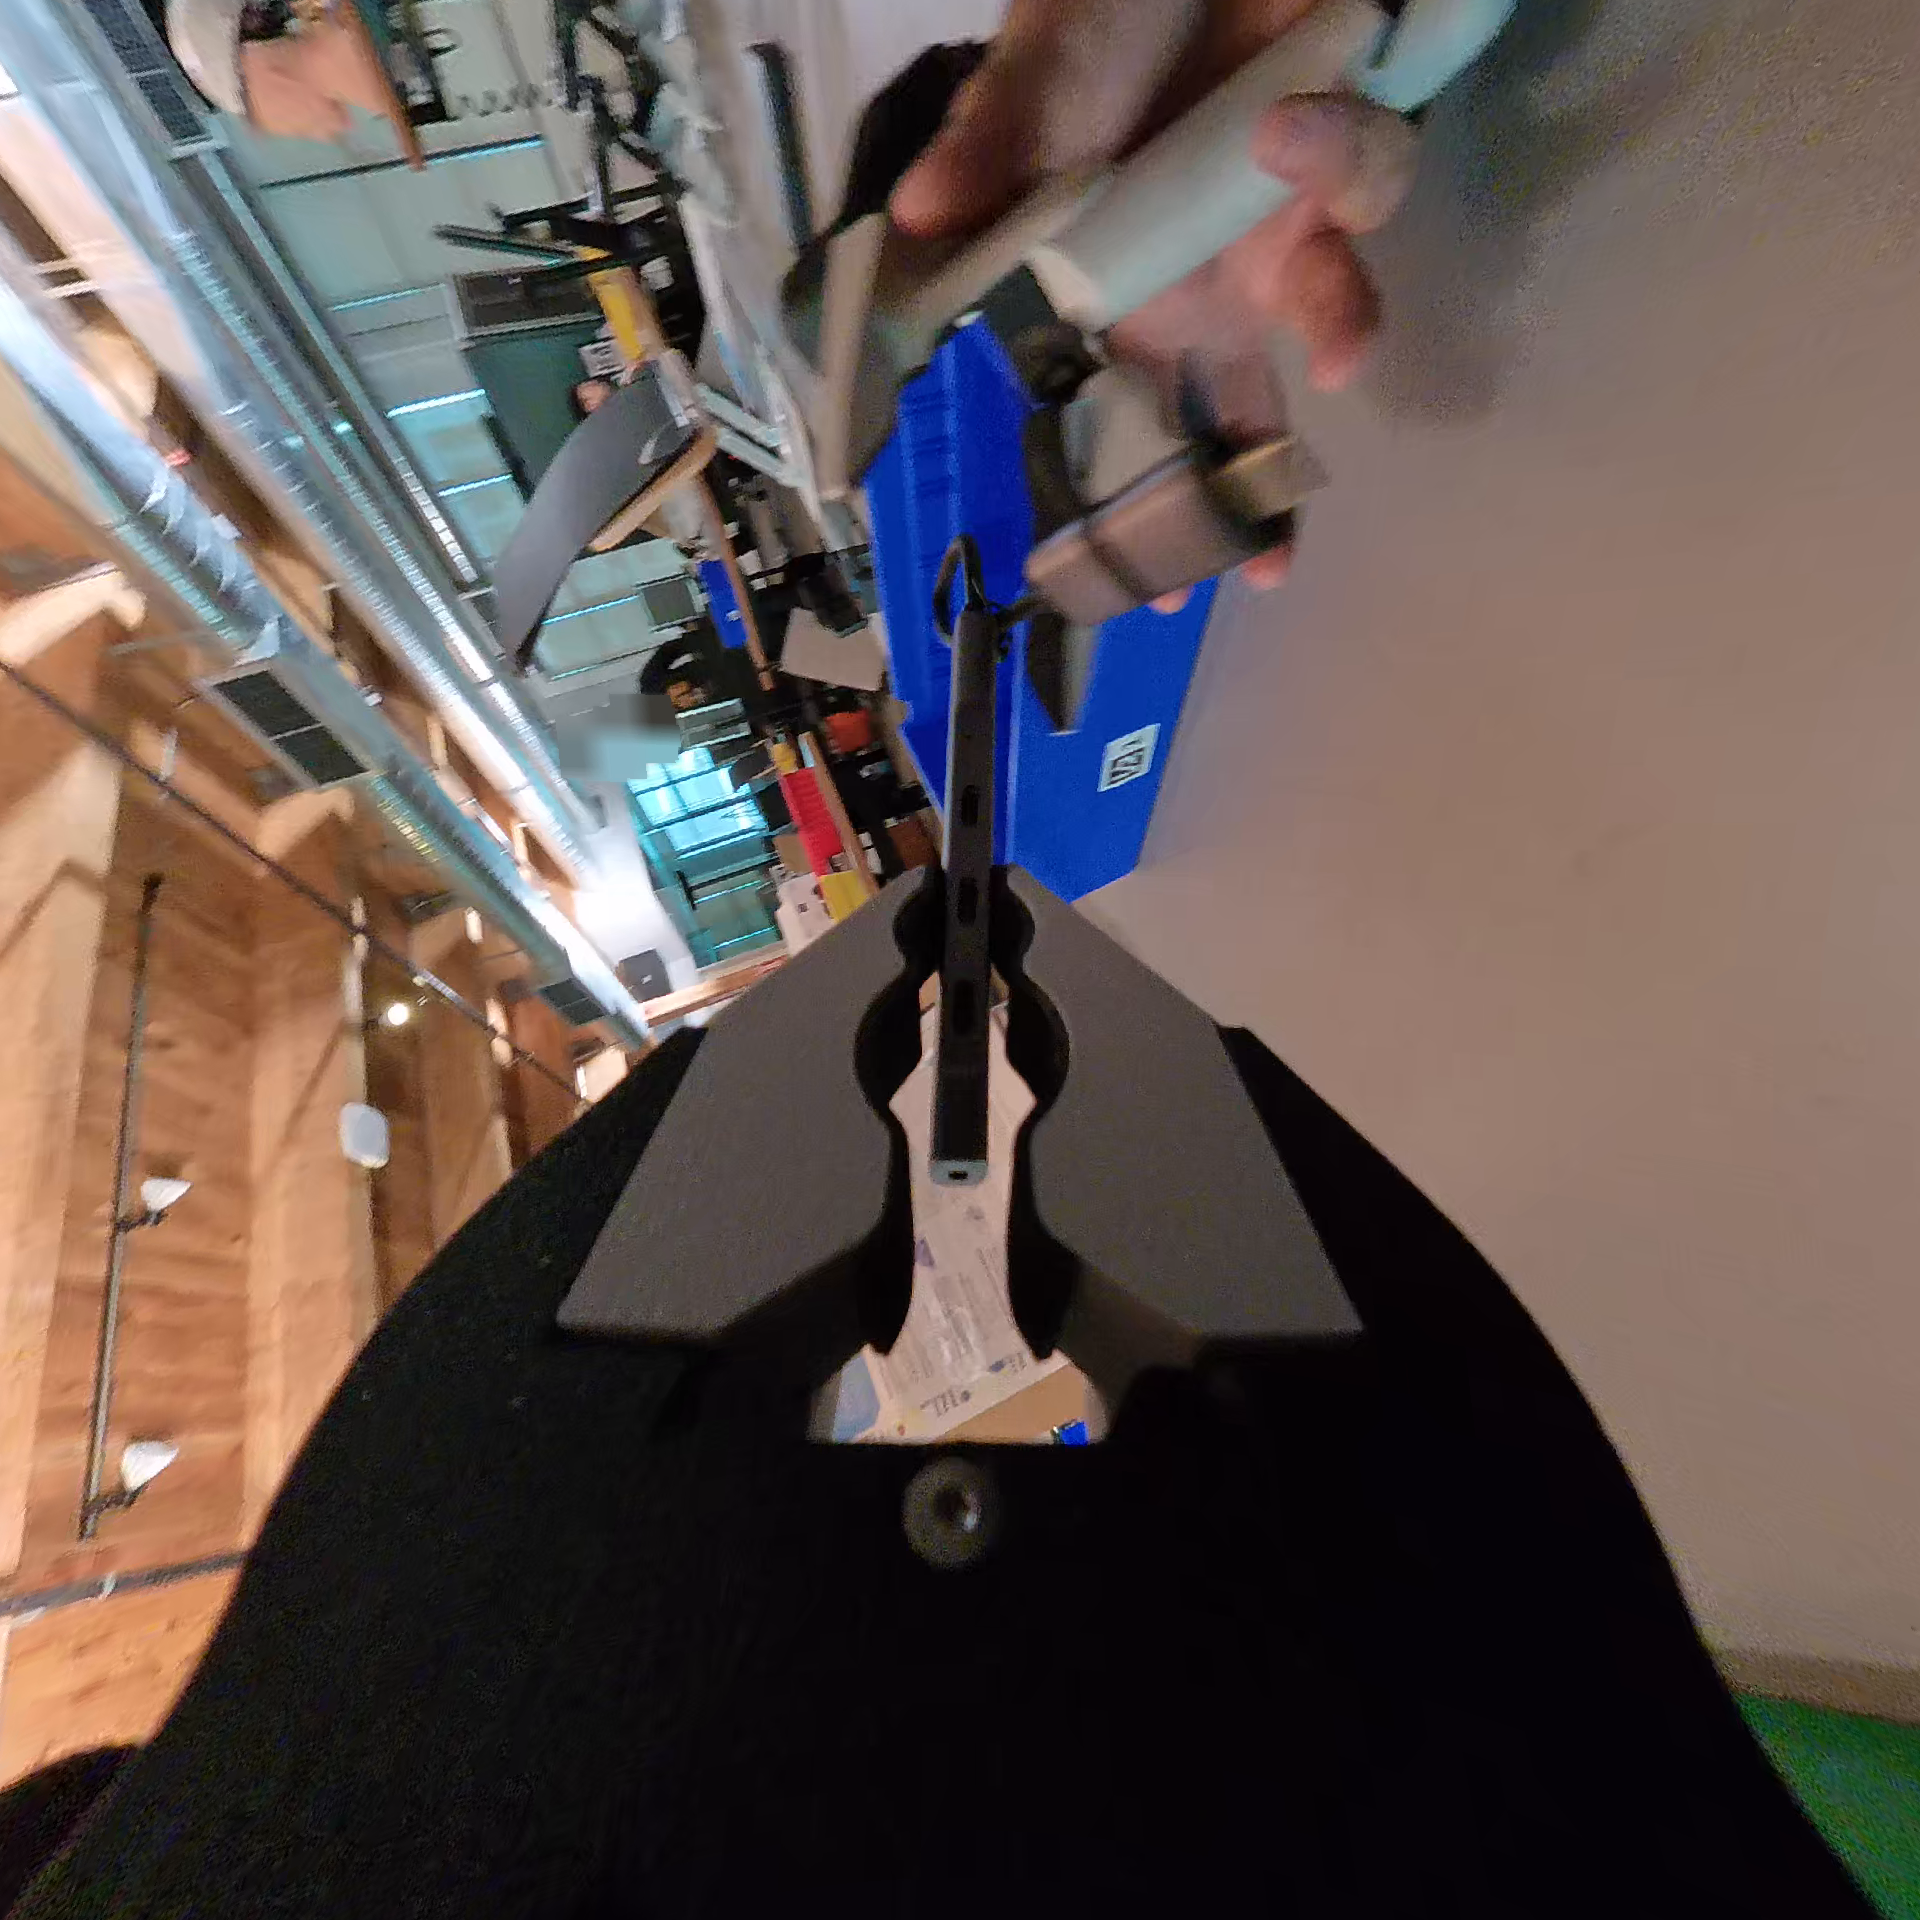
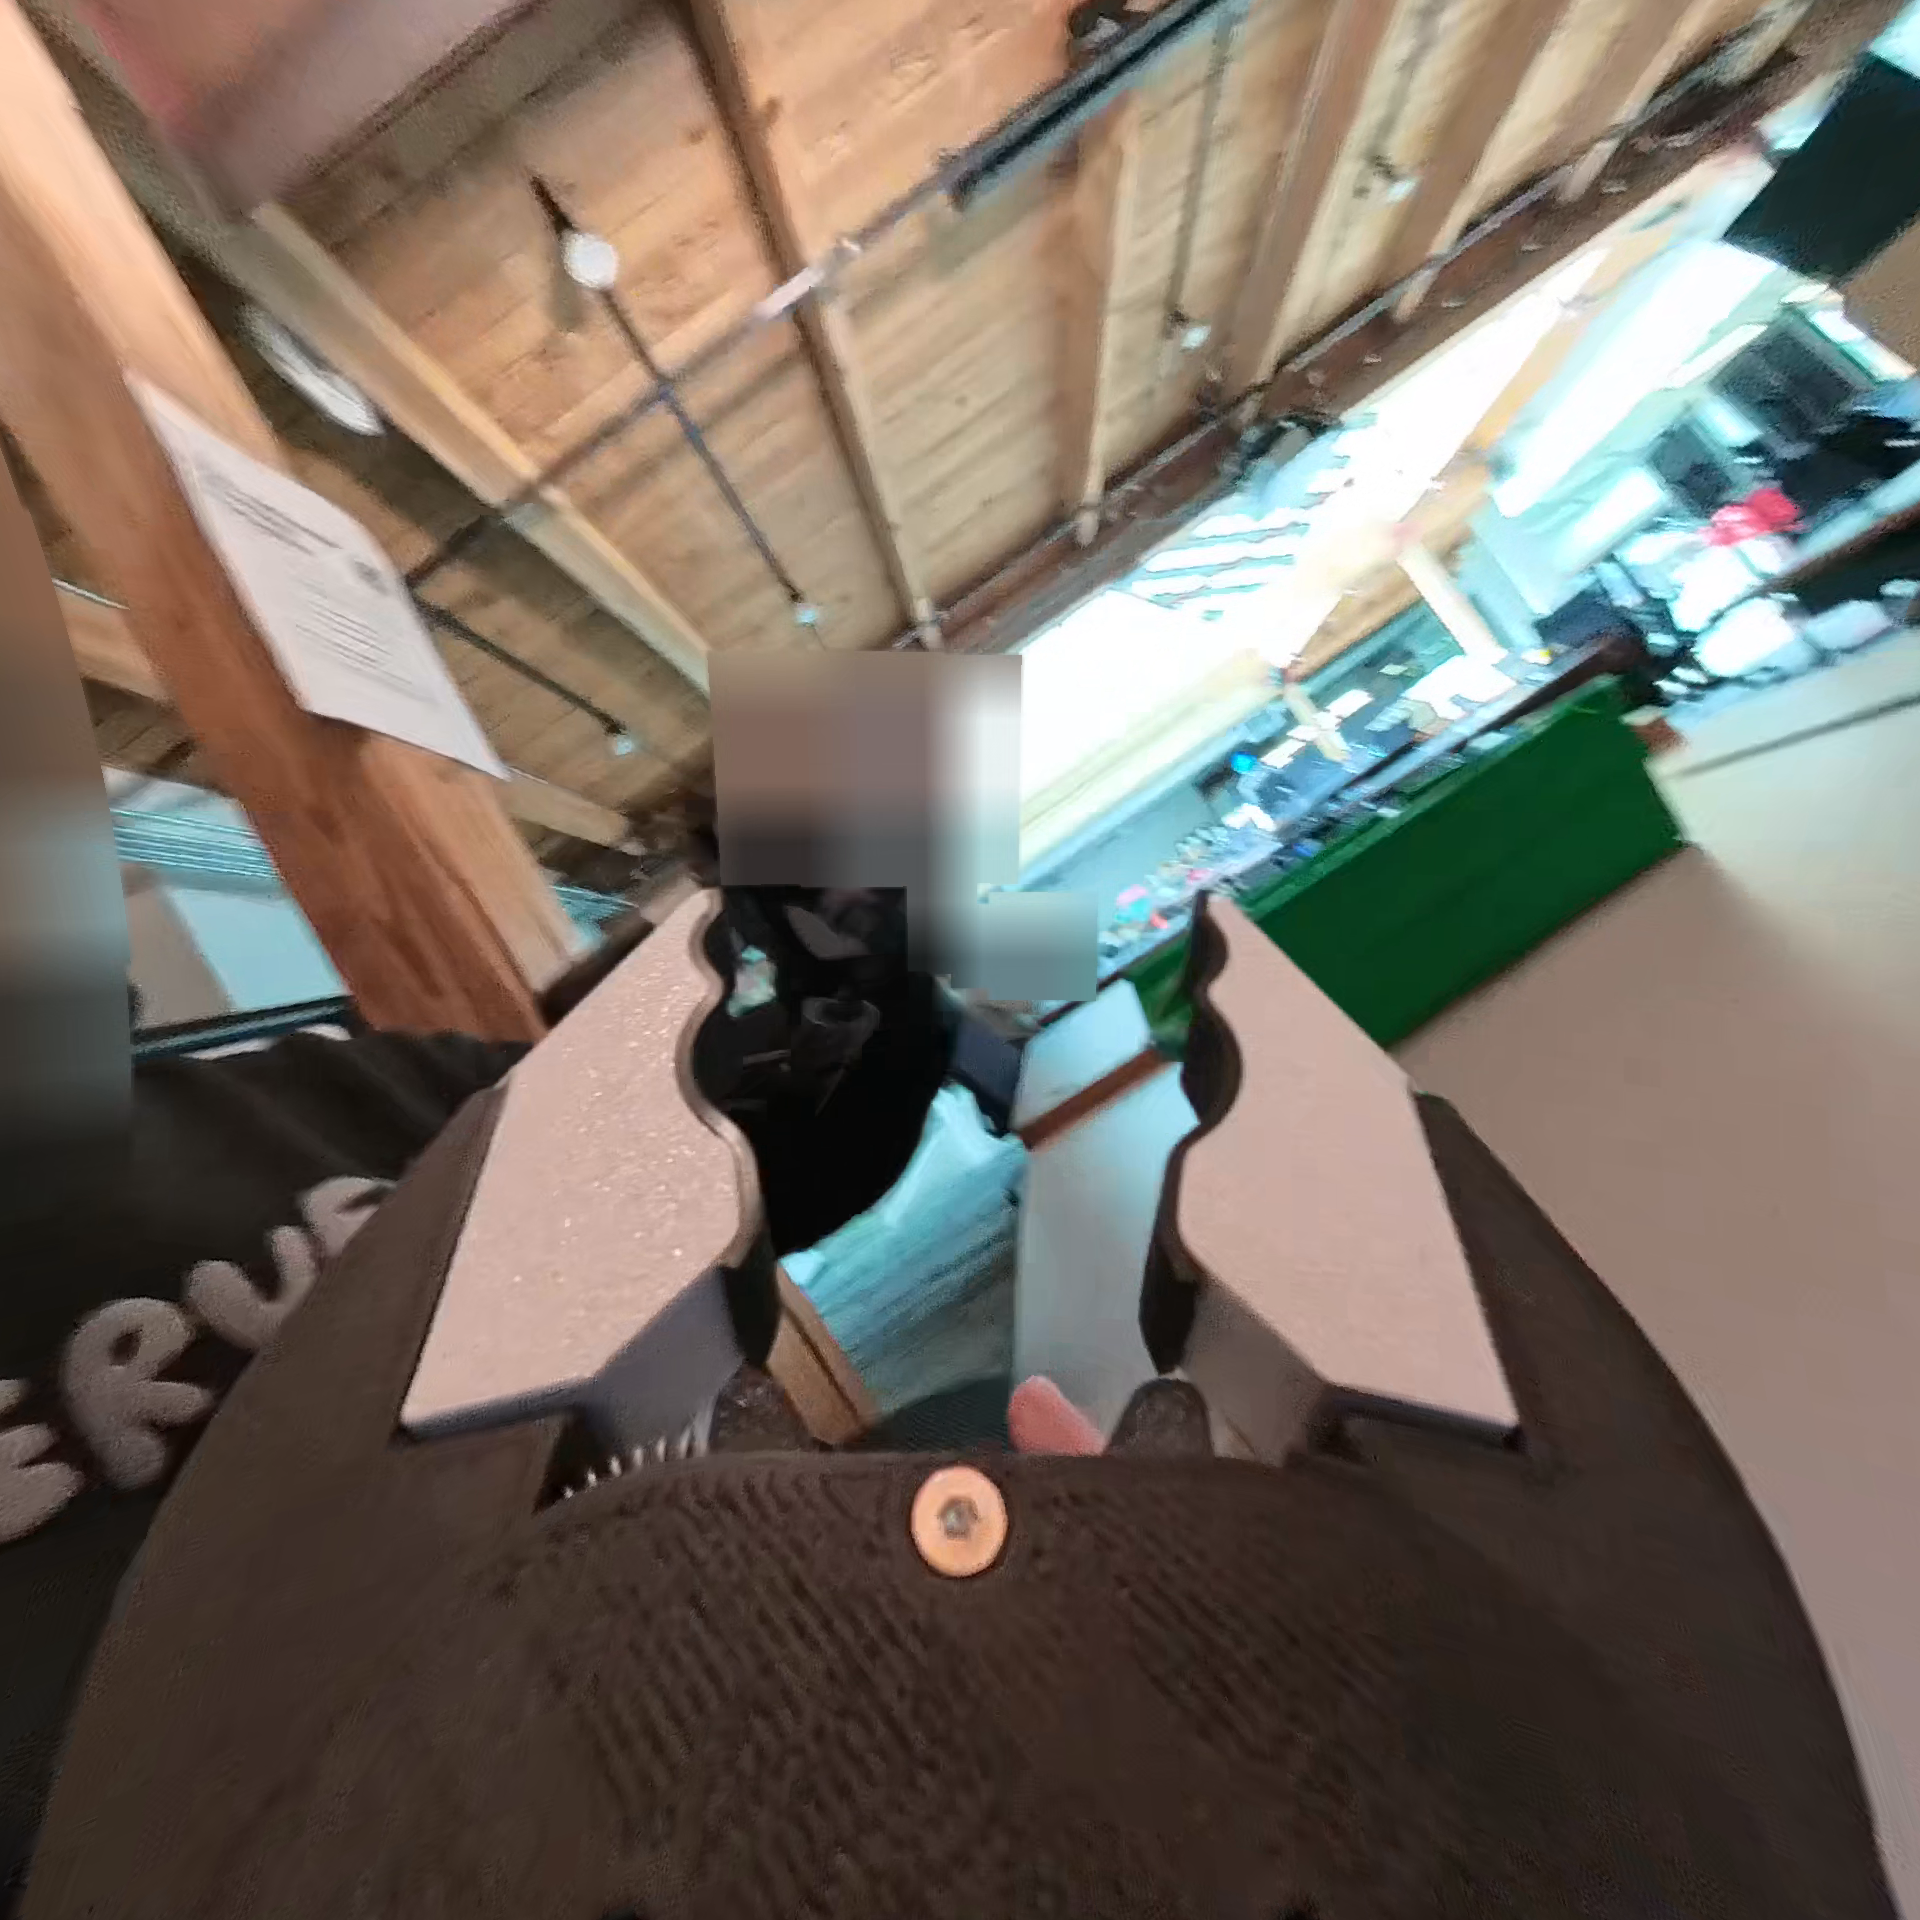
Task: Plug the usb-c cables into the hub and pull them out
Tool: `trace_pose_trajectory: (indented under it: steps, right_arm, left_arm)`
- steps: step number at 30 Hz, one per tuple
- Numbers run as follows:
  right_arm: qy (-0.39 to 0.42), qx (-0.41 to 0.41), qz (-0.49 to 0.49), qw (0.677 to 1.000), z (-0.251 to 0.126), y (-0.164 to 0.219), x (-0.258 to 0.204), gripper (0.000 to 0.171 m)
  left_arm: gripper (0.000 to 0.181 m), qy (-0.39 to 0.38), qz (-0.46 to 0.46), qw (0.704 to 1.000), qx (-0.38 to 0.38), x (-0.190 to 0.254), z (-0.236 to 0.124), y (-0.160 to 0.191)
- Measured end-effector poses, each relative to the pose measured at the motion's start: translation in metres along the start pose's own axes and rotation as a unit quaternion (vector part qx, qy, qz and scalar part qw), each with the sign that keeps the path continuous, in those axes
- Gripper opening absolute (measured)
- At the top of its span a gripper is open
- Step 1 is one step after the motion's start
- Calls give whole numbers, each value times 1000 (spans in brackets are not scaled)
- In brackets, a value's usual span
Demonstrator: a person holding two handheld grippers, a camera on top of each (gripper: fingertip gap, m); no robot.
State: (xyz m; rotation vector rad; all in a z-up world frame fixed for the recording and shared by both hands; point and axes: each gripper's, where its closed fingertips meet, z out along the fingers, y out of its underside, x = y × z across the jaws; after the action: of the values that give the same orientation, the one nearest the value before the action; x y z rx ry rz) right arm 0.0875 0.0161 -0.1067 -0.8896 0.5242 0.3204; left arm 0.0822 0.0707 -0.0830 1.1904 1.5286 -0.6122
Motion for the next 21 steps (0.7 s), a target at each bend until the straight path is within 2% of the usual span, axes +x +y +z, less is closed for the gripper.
trace_pose_trajectory:
  steps: [3, 7, 9, 10, 11, 18, 21]
  right_arm:
    - [39, -39, -54, 997, 5, 14, 8, 100]
    - [46, -71, -136, 987, 28, 26, -1, 98]
    - [53, -83, -155, 983, 34, 31, 1, 86]
    - [42, -84, -157, 983, 35, 33, -2, 67]
    - [35, -78, -156, 984, 35, 32, -5, 59]
    - [44, -83, -191, 977, 28, 29, -6, 30]
    - [39, -97, -190, 976, 31, 35, -6, 23]
  left_arm:
    - [6, -9, -21, 1000, 4, -6, -5, 5]
    - [6, -1, -24, 999, 37, 6, 6, -4]
    - [6, -6, -17, 999, 51, 9, 12, -11]
    - [6, -9, -19, 998, 56, 10, 15, -14]
    - [6, -13, -21, 998, 65, 10, 17, -17]
    - [6, -30, -41, 996, 73, 15, 22, -11]
    - [6, -28, -41, 996, 76, 21, 24, -10]
